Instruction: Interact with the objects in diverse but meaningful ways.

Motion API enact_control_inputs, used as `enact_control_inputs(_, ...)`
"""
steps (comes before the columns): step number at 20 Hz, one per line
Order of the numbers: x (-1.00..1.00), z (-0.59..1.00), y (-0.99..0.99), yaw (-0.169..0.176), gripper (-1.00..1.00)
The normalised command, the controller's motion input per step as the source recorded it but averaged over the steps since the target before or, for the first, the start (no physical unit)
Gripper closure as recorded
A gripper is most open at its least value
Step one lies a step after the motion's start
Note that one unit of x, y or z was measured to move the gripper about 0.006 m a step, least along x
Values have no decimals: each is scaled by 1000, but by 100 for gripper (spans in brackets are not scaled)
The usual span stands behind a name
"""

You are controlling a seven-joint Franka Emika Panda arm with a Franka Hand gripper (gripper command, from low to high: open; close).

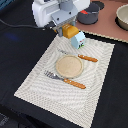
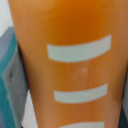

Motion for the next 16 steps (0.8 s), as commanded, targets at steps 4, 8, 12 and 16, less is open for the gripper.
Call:
enact_control_inputs(4, 752, -21, -231, 0, 100)
enact_control_inputs(8, 497, -73, -68, 0, 100)
enact_control_inputs(12, 336, -126, -59, 0, 100)
enact_control_inputs(16, 263, -211, -93, 0, 100)
